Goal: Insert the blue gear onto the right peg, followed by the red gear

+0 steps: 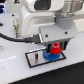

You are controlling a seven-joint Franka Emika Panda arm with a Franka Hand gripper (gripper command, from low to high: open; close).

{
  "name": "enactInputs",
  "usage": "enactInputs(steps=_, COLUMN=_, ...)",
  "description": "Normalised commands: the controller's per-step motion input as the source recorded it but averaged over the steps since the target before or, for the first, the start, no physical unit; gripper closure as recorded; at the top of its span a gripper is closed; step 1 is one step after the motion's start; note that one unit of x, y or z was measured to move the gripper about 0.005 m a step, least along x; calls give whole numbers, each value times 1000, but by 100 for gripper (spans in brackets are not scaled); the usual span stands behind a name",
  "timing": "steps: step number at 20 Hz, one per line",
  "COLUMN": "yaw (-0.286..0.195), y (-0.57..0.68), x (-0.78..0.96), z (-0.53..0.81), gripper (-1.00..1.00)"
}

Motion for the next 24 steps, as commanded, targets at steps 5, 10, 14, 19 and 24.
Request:
enactInputs(steps=5, yaw=0, y=-32, x=0, z=211, gripper=100)
enactInputs(steps=10, yaw=0, y=-84, x=-7, z=90, gripper=100)
enactInputs(steps=14, yaw=0, y=-118, x=112, z=-21, gripper=100)
enactInputs(steps=19, yaw=0, y=-168, x=154, z=-171, gripper=100)
enactInputs(steps=24, yaw=0, y=-163, x=146, z=-228, gripper=100)
